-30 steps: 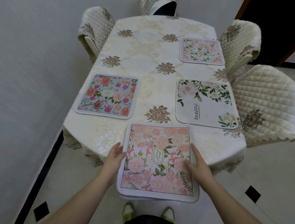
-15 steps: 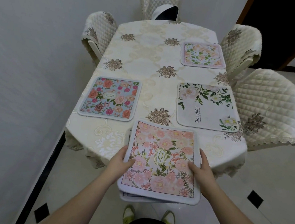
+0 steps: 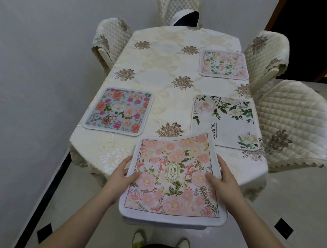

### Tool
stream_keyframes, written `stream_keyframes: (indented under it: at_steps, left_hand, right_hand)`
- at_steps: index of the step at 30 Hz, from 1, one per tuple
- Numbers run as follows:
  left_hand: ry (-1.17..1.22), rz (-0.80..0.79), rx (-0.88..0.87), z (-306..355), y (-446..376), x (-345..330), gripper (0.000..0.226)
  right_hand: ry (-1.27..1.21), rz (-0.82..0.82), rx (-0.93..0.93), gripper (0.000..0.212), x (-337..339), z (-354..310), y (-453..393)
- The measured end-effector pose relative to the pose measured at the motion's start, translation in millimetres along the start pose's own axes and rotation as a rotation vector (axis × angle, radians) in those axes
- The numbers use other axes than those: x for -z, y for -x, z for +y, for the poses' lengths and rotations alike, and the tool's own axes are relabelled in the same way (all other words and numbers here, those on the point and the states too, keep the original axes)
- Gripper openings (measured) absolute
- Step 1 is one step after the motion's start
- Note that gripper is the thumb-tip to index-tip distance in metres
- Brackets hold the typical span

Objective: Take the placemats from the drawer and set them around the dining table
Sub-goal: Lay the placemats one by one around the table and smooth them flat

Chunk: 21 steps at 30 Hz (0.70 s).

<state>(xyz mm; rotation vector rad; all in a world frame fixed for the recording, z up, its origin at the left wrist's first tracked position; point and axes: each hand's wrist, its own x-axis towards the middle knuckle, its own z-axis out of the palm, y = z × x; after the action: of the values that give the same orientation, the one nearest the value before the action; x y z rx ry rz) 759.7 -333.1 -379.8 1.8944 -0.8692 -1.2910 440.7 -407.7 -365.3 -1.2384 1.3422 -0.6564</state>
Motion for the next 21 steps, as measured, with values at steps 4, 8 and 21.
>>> stream_keyframes:
  at_steps: [4,8,21]
  left_hand:
    - [0.056,0.099,-0.017,12.2,11.0,3.6,0.061]
    - [0.145,0.216,-0.069,22.6,29.2,6.4,0.054]
    - [0.315,0.476,-0.082,1.1,93.2,60.0,0.057]
  right_hand:
    - [0.010,-0.041,0.053,0.056,4.5,-16.4,-6.5]
    - [-0.003,-0.090,0.058,0.069,-0.8,-31.7,-17.1]
    - [0.149,-0.297,0.197,0.073,-66.3,-72.6,-23.3]
